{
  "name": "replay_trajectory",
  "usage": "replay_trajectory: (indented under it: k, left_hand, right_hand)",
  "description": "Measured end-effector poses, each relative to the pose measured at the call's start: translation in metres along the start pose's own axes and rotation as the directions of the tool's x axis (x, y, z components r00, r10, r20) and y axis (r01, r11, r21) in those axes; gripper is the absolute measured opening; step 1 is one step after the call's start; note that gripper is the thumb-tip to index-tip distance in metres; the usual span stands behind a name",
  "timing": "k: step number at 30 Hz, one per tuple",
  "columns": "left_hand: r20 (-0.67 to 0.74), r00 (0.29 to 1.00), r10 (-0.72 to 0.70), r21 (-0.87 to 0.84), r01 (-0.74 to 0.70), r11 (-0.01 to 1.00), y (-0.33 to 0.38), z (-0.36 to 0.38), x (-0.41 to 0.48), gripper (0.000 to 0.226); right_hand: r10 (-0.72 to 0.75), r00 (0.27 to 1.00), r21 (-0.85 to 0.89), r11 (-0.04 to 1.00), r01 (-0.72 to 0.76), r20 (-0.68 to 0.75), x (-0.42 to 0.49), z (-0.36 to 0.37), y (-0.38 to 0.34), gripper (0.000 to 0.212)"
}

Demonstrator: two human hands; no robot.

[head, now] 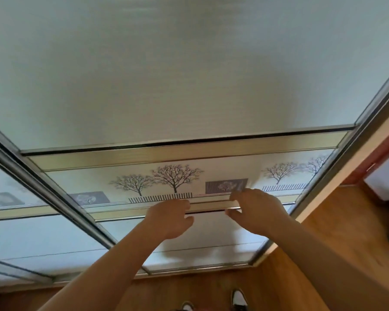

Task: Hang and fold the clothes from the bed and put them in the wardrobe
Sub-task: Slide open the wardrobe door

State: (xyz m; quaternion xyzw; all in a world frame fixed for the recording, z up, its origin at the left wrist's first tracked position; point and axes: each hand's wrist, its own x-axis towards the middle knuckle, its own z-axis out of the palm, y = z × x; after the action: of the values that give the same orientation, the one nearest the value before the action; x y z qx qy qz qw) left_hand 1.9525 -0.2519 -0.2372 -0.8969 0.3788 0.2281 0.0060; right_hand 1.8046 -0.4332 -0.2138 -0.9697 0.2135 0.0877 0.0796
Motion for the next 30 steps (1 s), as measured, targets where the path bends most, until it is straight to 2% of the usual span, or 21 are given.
replay_trajectory:
  k: [2,3,5,6,8,10,11,12,13,14,15,16,17,19,21,22,26,30]
  left_hand:
    - [-0.018,1.000,0.003,-0.020,-0.004,1.000,0.004,-0.002,-0.005,0.045]
    - [-0.031,1.000,0.000,-0.031,-0.001,1.000,0.006,-0.004,-0.007,0.044]
    - [-0.059,0.998,-0.011,-0.040,0.009,0.999,0.013,-0.010,-0.009,0.042]
    - [-0.067,0.998,-0.015,-0.030,0.013,0.999,0.017,-0.014,-0.010,0.041]
    - [-0.100,0.995,-0.004,-0.012,0.003,1.000,0.025,-0.021,-0.011,0.038]
    - [-0.213,0.976,0.048,-0.026,-0.054,0.998,0.035,-0.029,-0.015,0.034]
    - [-0.339,0.935,0.101,-0.044,-0.123,0.992,0.041,-0.032,-0.018,0.032]
    - [-0.518,0.838,0.174,-0.039,-0.226,0.973,0.046,-0.036,-0.022,0.031]
    - [-0.686,0.686,0.240,0.018,-0.314,0.949,0.052,-0.042,-0.025,0.032]
    - [-0.819,0.498,0.286,0.115,-0.345,0.932,0.056,-0.047,-0.027,0.033]
    - [-0.890,0.344,0.300,0.197,-0.302,0.933,0.060,-0.053,-0.027,0.037]
    - [-0.918,0.267,0.294,0.240,-0.217,0.946,0.061,-0.060,-0.027,0.043]
    - [-0.924,0.257,0.284,0.258,-0.129,0.957,0.061,-0.067,-0.024,0.054]
    - [-0.905,0.331,0.267,0.285,0.008,0.958,0.056,-0.077,-0.015,0.081]
    - [-0.883,0.388,0.264,0.317,0.077,0.945,0.050,-0.081,-0.005,0.104]
    - [-0.880,0.391,0.270,0.328,0.088,0.941,0.047,-0.080,0.000,0.112]
    - [-0.880,0.368,0.301,0.358,0.096,0.929,0.035,-0.076,0.014,0.127]
    - [-0.881,0.355,0.314,0.370,0.100,0.924,0.022,-0.077,0.016,0.129]
  right_hand:
    - [-0.063,0.960,0.006,0.998,0.067,-0.273,-0.005,-0.003,0.002,0.035]
    - [-0.101,0.898,0.002,0.994,0.113,-0.428,-0.007,-0.006,0.006,0.031]
    - [-0.159,0.713,-0.039,0.983,0.181,-0.682,-0.008,-0.015,0.016,0.034]
    - [-0.181,0.643,-0.078,0.980,0.186,-0.744,-0.007,-0.022,0.023,0.041]
    - [-0.218,0.560,-0.149,0.975,0.167,-0.800,-0.002,-0.043,0.037,0.059]
    - [-0.226,0.523,-0.197,0.974,0.111,-0.822,0.003,-0.066,0.052,0.078]
    - [-0.217,0.526,-0.212,0.975,0.070,-0.823,0.005,-0.077,0.060,0.086]
    - [-0.202,0.539,-0.219,0.975,0.033,-0.818,0.008,-0.087,0.067,0.093]
    - [-0.189,0.555,-0.225,0.974,0.004,-0.810,0.010,-0.095,0.074,0.099]
    - [-0.183,0.568,-0.230,0.973,-0.011,-0.802,0.013,-0.100,0.079,0.102]
    - [-0.184,0.571,-0.234,0.972,-0.014,-0.800,0.015,-0.104,0.082,0.105]
    - [-0.192,0.568,-0.239,0.971,-0.008,-0.800,0.017,-0.105,0.084,0.106]
    - [-0.202,0.564,-0.244,0.970,0.000,-0.801,0.019,-0.105,0.084,0.108]
    - [-0.206,0.561,-0.244,0.970,0.007,-0.802,0.023,-0.103,0.083,0.112]
    - [-0.200,0.562,-0.243,0.970,0.000,-0.802,0.027,-0.102,0.082,0.119]
    - [-0.198,0.564,-0.241,0.971,-0.002,-0.802,0.029,-0.102,0.082,0.121]
    - [-0.202,0.561,-0.230,0.973,0.020,-0.803,0.035,-0.100,0.080,0.126]
    - [-0.223,0.547,-0.250,0.968,0.026,-0.807,0.038,-0.098,0.071,0.125]
